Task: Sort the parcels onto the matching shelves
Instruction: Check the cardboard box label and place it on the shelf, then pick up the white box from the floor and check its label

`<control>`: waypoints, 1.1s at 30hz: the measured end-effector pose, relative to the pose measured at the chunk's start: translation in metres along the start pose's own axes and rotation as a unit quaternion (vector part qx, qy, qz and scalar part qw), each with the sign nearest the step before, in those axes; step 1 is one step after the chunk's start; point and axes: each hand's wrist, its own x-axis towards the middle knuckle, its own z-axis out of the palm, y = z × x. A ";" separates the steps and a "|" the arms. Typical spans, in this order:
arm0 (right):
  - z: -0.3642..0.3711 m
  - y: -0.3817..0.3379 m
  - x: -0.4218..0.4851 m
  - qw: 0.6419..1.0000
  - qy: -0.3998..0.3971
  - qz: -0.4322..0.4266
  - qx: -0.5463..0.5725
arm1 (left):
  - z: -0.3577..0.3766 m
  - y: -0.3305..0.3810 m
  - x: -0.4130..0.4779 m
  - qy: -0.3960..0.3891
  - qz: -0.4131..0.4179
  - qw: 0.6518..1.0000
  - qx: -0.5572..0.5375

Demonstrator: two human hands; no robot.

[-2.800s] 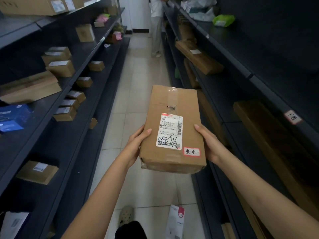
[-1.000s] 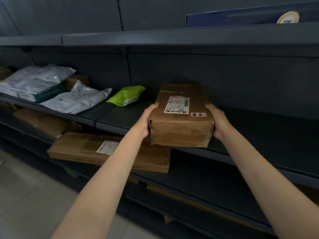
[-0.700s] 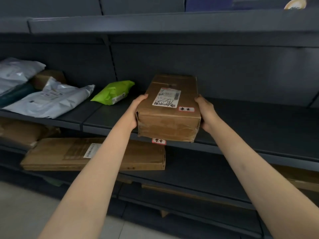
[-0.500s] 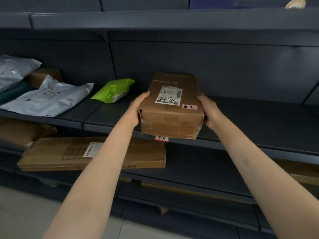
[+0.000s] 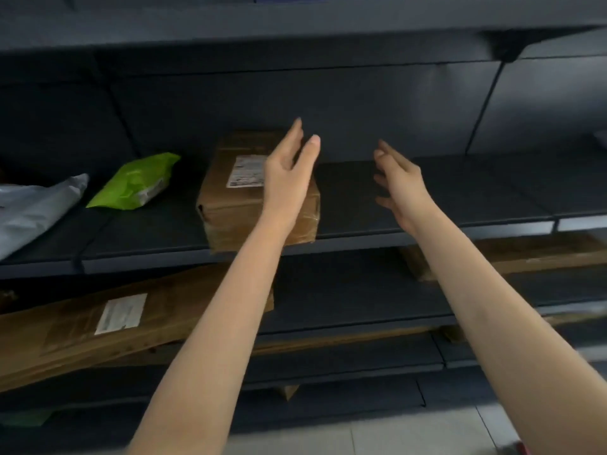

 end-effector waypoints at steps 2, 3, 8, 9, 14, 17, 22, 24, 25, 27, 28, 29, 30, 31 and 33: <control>-0.032 0.001 -0.015 0.999 0.042 -0.005 -0.009 | 0.047 -0.009 -0.010 -0.078 -0.026 0.997 -0.015; -0.051 0.003 -0.023 0.997 0.069 -0.008 -0.016 | 0.070 -0.015 -0.017 -0.116 -0.039 0.992 -0.019; -0.172 0.020 -0.079 0.975 0.215 0.006 -0.048 | 0.184 -0.040 -0.061 -0.269 -0.091 0.958 -0.049; -0.198 0.025 -0.092 0.968 0.244 0.018 -0.050 | 0.207 -0.043 -0.073 -0.290 -0.108 0.949 -0.061; -0.315 0.048 -0.157 0.929 0.361 0.063 -0.055 | 0.315 -0.057 -0.138 -0.398 -0.163 0.899 -0.083; -0.377 0.066 -0.188 0.904 0.417 0.082 -0.047 | 0.375 -0.065 -0.176 -0.440 -0.185 0.875 -0.085; -0.465 0.101 -0.228 0.870 0.473 0.131 -0.035 | 0.467 -0.087 -0.228 -0.472 -0.222 0.850 -0.068; -0.493 0.116 -0.241 0.857 0.493 0.149 -0.025 | 0.496 -0.100 -0.246 -0.480 -0.234 0.844 -0.057; -0.506 0.123 -0.246 0.849 0.504 0.160 -0.018 | 0.509 -0.106 -0.254 -0.485 -0.239 0.840 -0.050; -0.528 0.139 -0.254 0.835 0.519 0.183 -0.006 | 0.532 -0.121 -0.267 -0.501 -0.248 0.828 -0.039; -0.539 0.148 -0.256 0.830 0.523 0.195 -0.001 | 0.543 -0.130 -0.272 -0.509 -0.254 0.822 -0.035; -0.549 0.157 -0.258 0.825 0.527 0.204 0.005 | 0.555 -0.140 -0.276 -0.515 -0.261 0.816 -0.030; -0.560 0.167 -0.258 0.820 0.531 0.213 0.010 | 0.567 -0.150 -0.279 -0.518 -0.269 0.812 -0.025; -0.571 0.176 -0.257 0.815 0.535 0.221 0.016 | 0.580 -0.162 -0.282 -0.518 -0.276 0.809 -0.019; -0.593 0.195 -0.251 0.804 0.544 0.237 0.029 | 0.608 -0.186 -0.284 -0.515 -0.293 0.806 -0.005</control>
